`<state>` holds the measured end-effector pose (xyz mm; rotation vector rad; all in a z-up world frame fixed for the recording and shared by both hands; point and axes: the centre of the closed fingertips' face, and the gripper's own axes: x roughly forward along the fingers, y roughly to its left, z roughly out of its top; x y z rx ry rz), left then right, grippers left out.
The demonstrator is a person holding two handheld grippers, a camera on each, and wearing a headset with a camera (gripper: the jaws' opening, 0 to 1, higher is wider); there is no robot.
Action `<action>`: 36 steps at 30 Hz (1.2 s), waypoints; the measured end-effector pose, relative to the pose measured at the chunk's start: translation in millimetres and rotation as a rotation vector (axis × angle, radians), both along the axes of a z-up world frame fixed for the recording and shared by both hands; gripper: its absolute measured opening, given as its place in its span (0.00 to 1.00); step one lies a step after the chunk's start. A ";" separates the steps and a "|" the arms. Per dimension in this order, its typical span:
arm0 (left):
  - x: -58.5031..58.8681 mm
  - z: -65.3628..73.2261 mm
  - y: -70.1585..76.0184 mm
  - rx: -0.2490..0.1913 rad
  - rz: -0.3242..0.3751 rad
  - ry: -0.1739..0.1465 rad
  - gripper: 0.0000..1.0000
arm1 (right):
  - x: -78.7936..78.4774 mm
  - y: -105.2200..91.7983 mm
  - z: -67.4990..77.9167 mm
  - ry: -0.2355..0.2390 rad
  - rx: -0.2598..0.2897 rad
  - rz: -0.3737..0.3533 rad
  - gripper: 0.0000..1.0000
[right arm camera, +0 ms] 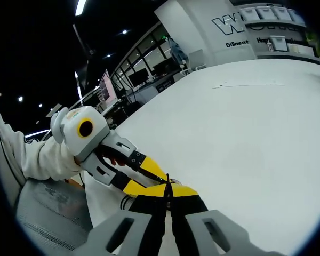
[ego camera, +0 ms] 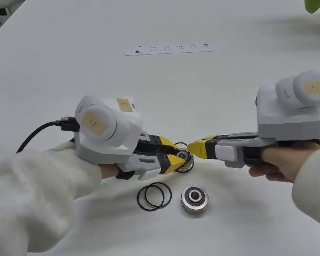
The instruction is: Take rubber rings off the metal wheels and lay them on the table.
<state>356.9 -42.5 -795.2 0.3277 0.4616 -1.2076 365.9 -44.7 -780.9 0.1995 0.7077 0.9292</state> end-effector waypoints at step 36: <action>1.1 99.7 13.3 -0.095 0.003 -0.123 0.55 | 16.6 -30.0 34.4 -0.058 0.042 -0.115 0.00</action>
